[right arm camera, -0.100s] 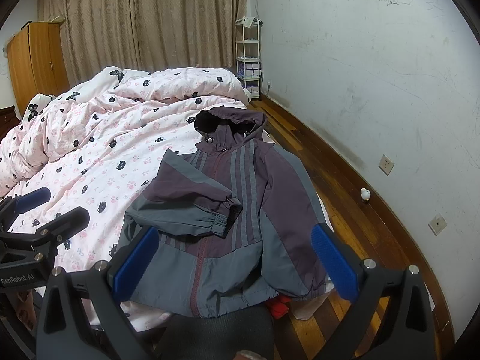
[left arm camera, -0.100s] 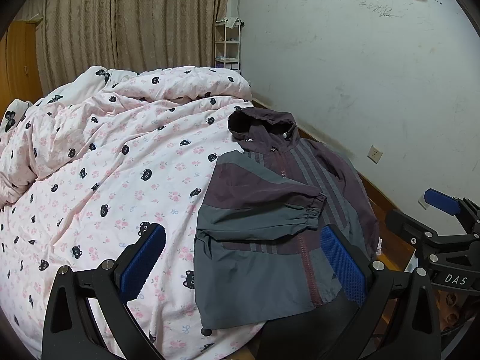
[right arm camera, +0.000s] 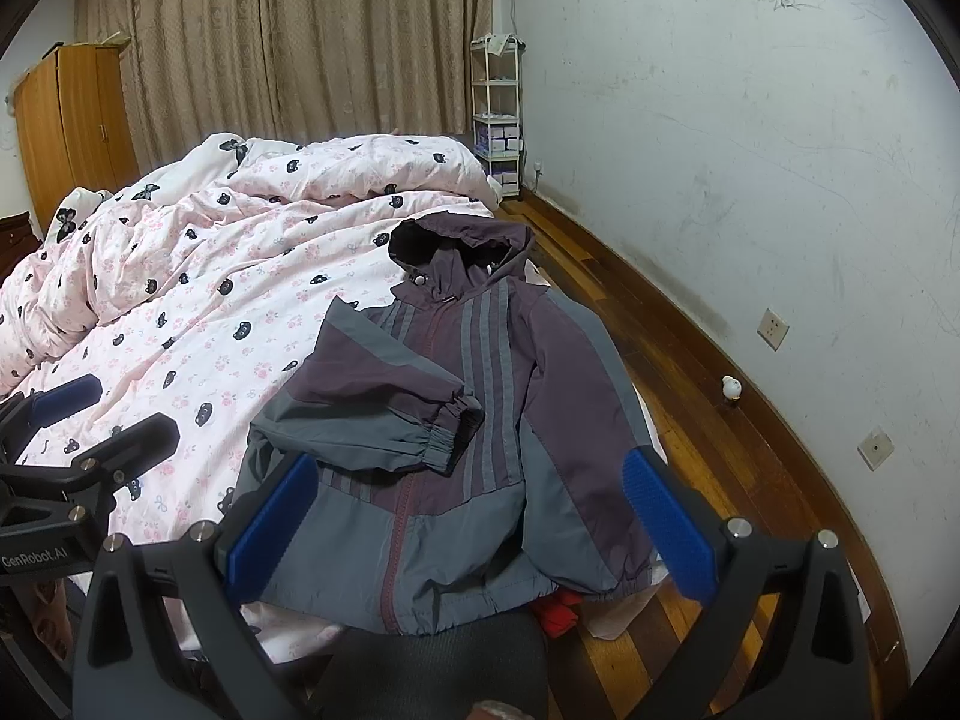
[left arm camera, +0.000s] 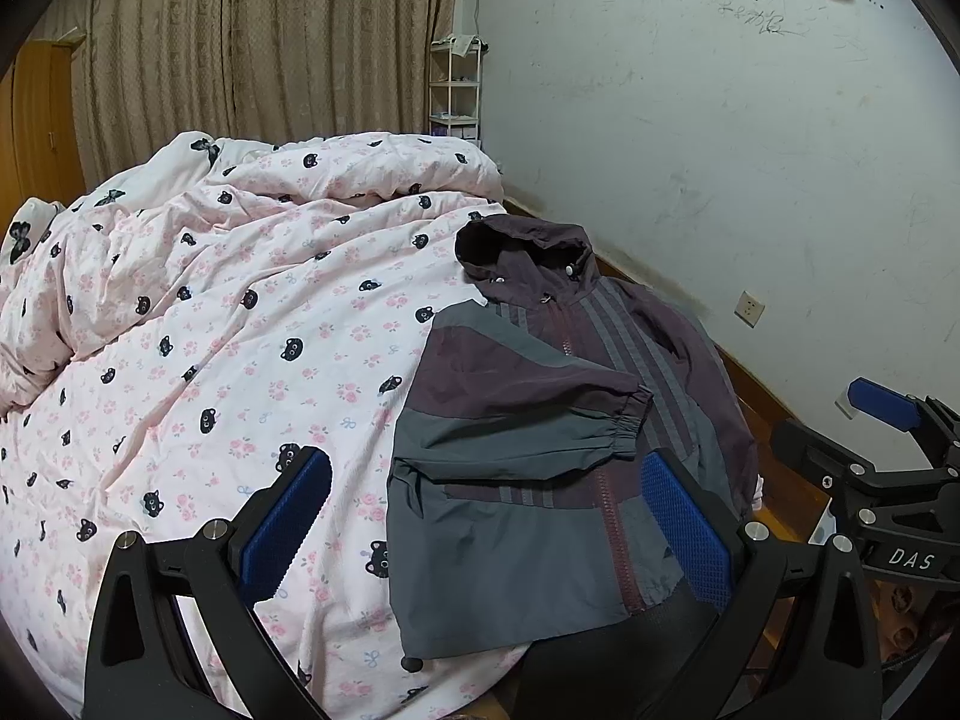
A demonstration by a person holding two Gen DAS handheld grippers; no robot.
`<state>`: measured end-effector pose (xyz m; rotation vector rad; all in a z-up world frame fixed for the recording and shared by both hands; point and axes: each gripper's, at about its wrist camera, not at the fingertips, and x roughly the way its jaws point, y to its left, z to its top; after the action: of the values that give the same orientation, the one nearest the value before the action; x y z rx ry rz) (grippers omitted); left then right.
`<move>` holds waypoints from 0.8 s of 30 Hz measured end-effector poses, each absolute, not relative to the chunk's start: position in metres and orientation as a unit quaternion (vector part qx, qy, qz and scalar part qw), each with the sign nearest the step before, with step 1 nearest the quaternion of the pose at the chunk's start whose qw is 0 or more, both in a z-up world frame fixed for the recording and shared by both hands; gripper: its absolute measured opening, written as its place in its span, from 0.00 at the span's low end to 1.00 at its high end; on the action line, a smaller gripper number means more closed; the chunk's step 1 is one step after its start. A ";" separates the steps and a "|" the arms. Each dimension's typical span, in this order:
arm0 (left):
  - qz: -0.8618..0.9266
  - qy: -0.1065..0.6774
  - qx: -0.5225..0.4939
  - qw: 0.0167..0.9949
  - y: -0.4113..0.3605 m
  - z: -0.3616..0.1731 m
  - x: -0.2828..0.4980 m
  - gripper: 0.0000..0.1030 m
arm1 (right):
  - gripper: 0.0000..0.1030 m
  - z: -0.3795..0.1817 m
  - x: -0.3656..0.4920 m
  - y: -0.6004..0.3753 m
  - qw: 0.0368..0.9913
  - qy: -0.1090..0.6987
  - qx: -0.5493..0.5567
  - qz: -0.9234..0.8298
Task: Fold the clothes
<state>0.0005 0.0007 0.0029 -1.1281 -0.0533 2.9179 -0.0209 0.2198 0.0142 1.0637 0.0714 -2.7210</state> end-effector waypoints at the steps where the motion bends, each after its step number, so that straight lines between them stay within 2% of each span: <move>1: 0.933 -0.017 -0.360 0.006 0.001 0.003 0.001 0.99 | 1.00 0.014 -0.021 0.220 0.109 0.024 0.362 -0.925; 24: 0.933 -0.014 -0.359 0.007 0.004 0.002 -0.001 0.99 | 1.00 0.015 -0.021 0.223 0.111 0.022 0.362 -0.925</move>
<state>-0.0013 0.0037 0.0018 -1.1228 -0.0430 2.9193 -0.0212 0.2226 0.0151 1.0623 0.0651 -2.7184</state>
